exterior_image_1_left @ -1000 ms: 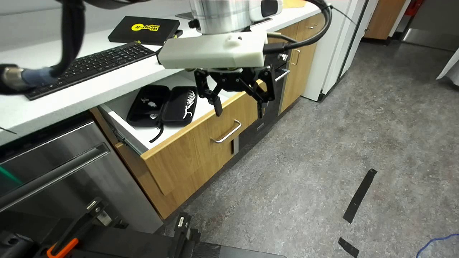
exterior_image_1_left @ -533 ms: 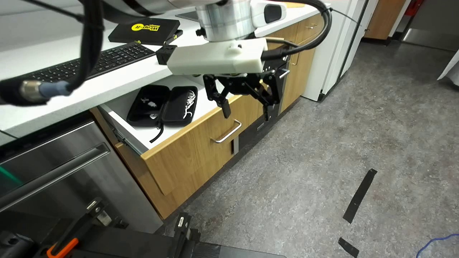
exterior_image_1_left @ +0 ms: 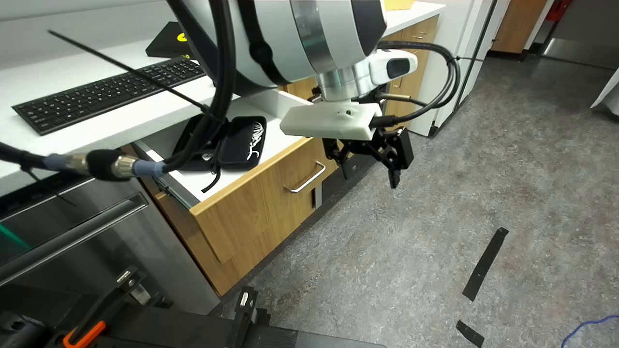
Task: Close the open drawer
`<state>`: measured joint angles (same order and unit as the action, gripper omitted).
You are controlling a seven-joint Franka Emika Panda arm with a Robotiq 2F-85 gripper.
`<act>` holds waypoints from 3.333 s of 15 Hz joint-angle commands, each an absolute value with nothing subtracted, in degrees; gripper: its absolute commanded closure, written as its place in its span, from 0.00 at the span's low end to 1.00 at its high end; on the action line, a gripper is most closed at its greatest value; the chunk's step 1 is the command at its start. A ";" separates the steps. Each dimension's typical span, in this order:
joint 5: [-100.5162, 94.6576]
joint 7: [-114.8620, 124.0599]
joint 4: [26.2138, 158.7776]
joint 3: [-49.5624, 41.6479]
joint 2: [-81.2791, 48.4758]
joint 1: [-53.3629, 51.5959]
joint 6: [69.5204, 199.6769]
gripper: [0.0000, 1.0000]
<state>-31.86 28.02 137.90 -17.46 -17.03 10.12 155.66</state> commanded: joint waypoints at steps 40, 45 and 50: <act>11.75 4.90 115.75 7.83 -40.88 7.41 158.99 0.00; 12.98 4.69 112.60 10.68 -43.24 6.94 159.17 0.00; 11.21 5.08 115.99 7.26 -40.76 6.29 158.27 0.00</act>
